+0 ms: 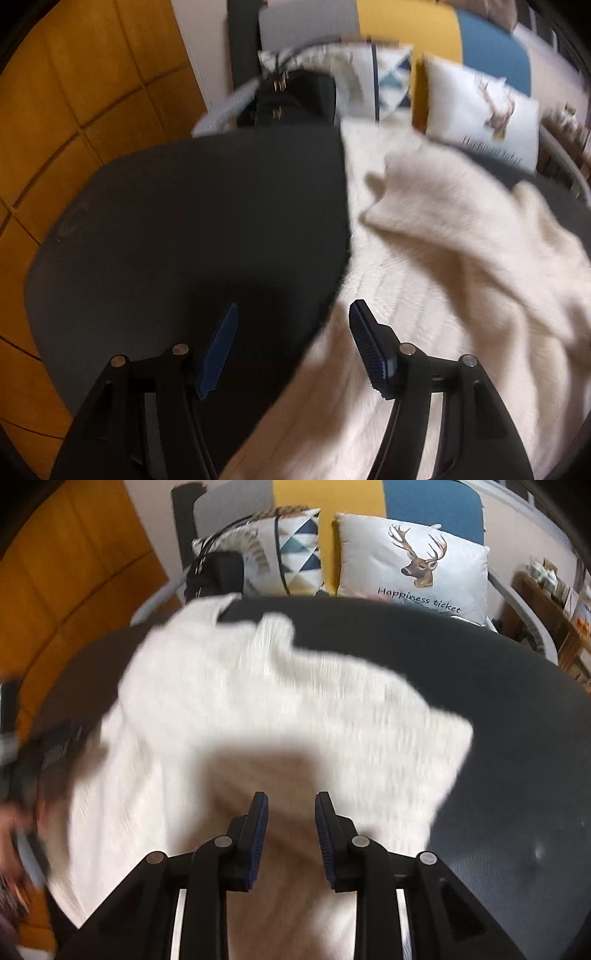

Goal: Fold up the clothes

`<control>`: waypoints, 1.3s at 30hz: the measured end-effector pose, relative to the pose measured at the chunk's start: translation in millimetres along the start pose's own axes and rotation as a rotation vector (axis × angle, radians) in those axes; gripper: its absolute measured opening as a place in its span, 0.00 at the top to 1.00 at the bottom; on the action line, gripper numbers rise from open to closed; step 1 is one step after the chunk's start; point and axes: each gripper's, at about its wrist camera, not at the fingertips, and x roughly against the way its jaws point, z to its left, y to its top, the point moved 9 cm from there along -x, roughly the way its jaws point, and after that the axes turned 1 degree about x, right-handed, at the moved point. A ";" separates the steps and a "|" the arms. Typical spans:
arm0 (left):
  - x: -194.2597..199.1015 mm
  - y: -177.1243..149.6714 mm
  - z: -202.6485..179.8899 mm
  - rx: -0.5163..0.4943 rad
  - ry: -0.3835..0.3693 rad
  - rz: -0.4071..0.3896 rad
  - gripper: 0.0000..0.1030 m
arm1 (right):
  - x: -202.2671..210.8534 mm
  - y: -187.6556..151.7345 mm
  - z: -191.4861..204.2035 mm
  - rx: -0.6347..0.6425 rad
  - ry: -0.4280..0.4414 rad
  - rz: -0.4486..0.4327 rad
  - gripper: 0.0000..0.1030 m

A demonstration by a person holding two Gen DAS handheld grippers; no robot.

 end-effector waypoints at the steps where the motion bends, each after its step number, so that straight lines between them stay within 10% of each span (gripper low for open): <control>1: -5.1 -0.2 -6.2 -0.007 -0.007 0.011 0.36 | -1.8 -5.5 1.1 0.031 -0.030 0.001 0.75; 8: -13.7 -2.5 -36.6 -0.074 0.096 -0.055 0.35 | -6.5 0.7 30.4 0.273 -0.267 -0.112 0.74; 12: -7.2 -8.6 -39.4 -0.028 0.115 -0.069 0.36 | -10.9 25.2 71.3 0.351 -0.181 -0.176 0.74; 19: 26.0 -19.9 -70.8 0.075 -0.251 0.005 0.36 | -40.2 59.0 103.6 0.445 -0.225 -0.158 0.74; 22: 37.2 -45.0 -90.4 0.012 -0.358 0.078 0.36 | -32.6 61.8 95.2 0.389 -0.106 -0.158 0.74; 25: 42.8 -54.2 -90.9 -0.080 -0.313 0.049 0.36 | -26.2 75.0 53.2 0.230 0.013 -0.135 0.74; 39: 48.2 81.3 -135.9 -0.254 -0.212 -0.147 0.33 | -18.1 109.9 -75.6 -0.031 0.108 -0.124 0.69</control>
